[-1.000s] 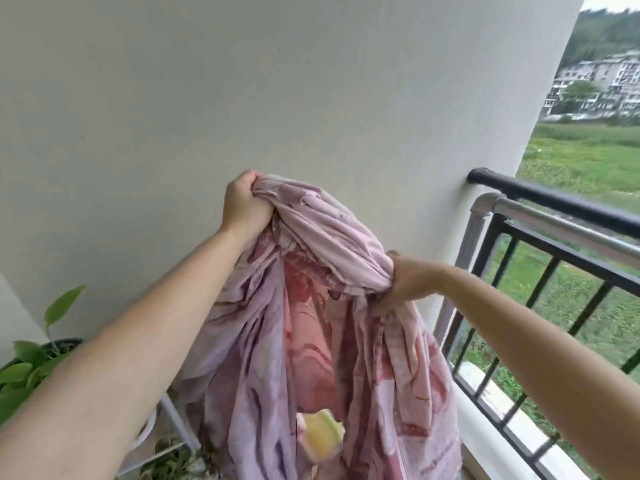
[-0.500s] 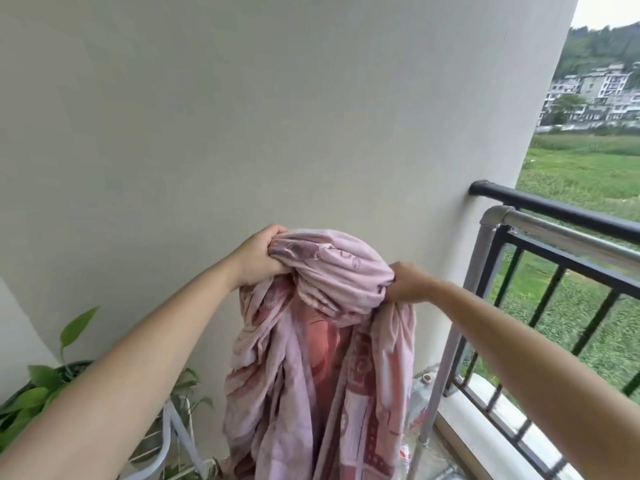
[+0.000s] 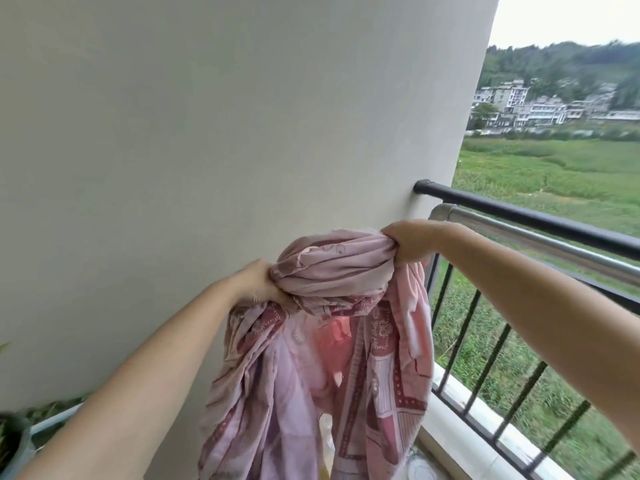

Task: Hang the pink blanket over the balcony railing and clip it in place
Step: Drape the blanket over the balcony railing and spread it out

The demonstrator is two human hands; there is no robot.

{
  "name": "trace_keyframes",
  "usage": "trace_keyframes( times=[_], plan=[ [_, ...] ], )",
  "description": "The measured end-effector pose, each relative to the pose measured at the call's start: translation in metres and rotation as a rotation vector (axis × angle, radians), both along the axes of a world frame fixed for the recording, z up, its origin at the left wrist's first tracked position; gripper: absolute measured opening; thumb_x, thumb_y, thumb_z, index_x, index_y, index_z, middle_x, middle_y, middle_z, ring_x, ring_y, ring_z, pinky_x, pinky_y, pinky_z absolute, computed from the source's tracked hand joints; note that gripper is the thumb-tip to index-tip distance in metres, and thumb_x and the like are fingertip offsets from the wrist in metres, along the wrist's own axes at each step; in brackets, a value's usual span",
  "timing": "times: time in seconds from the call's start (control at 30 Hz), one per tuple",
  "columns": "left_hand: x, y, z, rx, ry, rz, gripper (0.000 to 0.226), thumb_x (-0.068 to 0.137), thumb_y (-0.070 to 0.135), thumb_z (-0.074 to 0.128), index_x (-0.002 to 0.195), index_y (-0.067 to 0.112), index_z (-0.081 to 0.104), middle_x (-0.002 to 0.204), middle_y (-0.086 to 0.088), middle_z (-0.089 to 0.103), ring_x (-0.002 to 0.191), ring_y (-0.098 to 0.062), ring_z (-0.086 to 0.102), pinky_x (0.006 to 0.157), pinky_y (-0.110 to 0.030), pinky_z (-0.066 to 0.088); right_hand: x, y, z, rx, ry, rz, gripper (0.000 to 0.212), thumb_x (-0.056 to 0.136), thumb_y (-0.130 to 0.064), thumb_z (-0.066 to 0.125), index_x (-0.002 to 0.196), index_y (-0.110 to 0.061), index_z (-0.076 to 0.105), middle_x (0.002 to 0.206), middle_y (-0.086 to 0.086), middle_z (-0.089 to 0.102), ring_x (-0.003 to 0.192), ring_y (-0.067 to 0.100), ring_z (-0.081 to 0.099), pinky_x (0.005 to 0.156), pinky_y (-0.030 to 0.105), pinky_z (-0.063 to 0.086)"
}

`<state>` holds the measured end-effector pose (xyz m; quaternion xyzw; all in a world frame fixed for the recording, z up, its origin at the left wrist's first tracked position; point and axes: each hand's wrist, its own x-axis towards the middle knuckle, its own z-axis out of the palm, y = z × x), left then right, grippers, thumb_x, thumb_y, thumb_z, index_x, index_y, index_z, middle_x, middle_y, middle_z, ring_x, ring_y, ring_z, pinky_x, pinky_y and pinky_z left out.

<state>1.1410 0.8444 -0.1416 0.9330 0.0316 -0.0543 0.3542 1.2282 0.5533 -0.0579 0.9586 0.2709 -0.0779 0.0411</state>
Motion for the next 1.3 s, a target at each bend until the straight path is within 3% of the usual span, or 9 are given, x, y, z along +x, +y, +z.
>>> trace_keyframes(
  times=[0.13,0.3,0.4,0.53,0.7,0.8,0.97,1.13,1.3],
  plan=[
    [0.03,-0.005,0.035,0.314,-0.339,0.105,0.043,0.057,0.042,0.083,0.095,0.024,0.075,0.091,-0.01,0.074,0.087,-0.028,0.068,0.066,-0.031,0.05,0.017,-0.012,0.012,0.004,-0.229,0.006,0.02,0.08,-0.02,0.06,0.099,-0.014,0.057,0.096,0.006,0.067,0.086,0.026,0.064,0.078,0.04,0.057],
    [0.066,-0.008,0.073,0.449,-0.7,0.233,0.023,0.079,0.031,0.062,0.099,0.02,0.066,0.098,-0.015,0.07,0.091,-0.04,0.064,0.067,-0.037,0.049,0.057,-0.009,0.029,0.126,-0.365,-0.032,0.018,0.084,-0.014,0.057,0.099,-0.011,0.048,0.102,0.013,0.065,0.08,0.026,0.052,0.066,0.035,0.044],
    [0.088,-0.01,0.093,0.508,-0.812,0.346,0.016,0.082,0.025,0.057,0.093,0.013,0.061,0.094,-0.019,0.067,0.087,-0.042,0.063,0.062,-0.036,0.043,0.089,0.001,0.037,0.357,-0.424,-0.049,0.024,0.084,-0.007,0.054,0.107,0.0,0.051,0.103,0.019,0.063,0.08,0.027,0.049,0.065,0.031,0.034],
    [0.114,-0.012,0.116,0.542,-0.937,0.437,0.011,0.08,0.019,0.055,0.087,0.01,0.055,0.09,-0.021,0.064,0.083,-0.043,0.06,0.06,-0.034,0.035,0.137,0.016,0.052,0.672,-0.492,-0.078,0.026,0.084,-0.009,0.058,0.108,0.001,0.052,0.106,0.022,0.06,0.082,0.028,0.051,0.066,0.032,0.034],
    [0.133,-0.02,0.135,0.549,-1.02,0.47,0.011,0.079,0.017,0.057,0.084,0.009,0.052,0.089,-0.022,0.063,0.081,-0.044,0.058,0.06,-0.035,0.033,0.172,0.023,0.071,0.916,-0.52,-0.061,0.023,0.085,-0.011,0.051,0.107,-0.002,0.052,0.103,0.015,0.047,0.082,0.026,0.048,0.072,0.034,0.044],
    [0.14,-0.036,0.137,0.532,-1.026,0.448,0.012,0.078,0.019,0.059,0.084,0.011,0.051,0.089,-0.02,0.063,0.08,-0.043,0.059,0.061,-0.035,0.033,0.182,0.007,0.084,0.87,-0.51,-0.062,0.026,0.083,-0.01,0.053,0.107,-0.002,0.054,0.109,0.021,0.051,0.088,0.031,0.053,0.074,0.033,0.042],
    [0.14,-0.085,0.134,0.438,-1.029,0.339,0.02,0.075,0.03,0.062,0.085,0.014,0.054,0.086,-0.015,0.065,0.077,-0.042,0.06,0.058,-0.032,0.035,0.174,-0.047,0.096,0.801,-0.552,-0.159,0.02,0.081,-0.008,0.055,0.1,-0.002,0.057,0.104,0.02,0.059,0.084,0.022,0.049,0.067,0.028,0.032],
    [0.123,-0.138,0.136,0.268,-1.002,0.207,0.026,0.071,0.04,0.067,0.086,0.02,0.059,0.084,-0.008,0.069,0.076,-0.037,0.063,0.058,-0.029,0.034,0.129,-0.107,0.111,0.767,-0.634,-0.263,0.013,0.084,-0.006,0.052,0.095,-0.008,0.058,0.091,0.007,0.058,0.083,0.019,0.049,0.068,0.03,0.036],
    [0.096,-0.181,0.145,0.088,-1.014,0.059,0.027,0.072,0.043,0.069,0.077,0.023,0.052,0.072,0.002,0.065,0.068,-0.031,0.06,0.055,-0.028,0.037,0.062,-0.162,0.122,0.783,-0.75,-0.358,0.021,0.084,-0.006,0.054,0.103,-0.007,0.061,0.101,0.01,0.066,0.087,0.02,0.052,0.074,0.033,0.042]
  ],
)
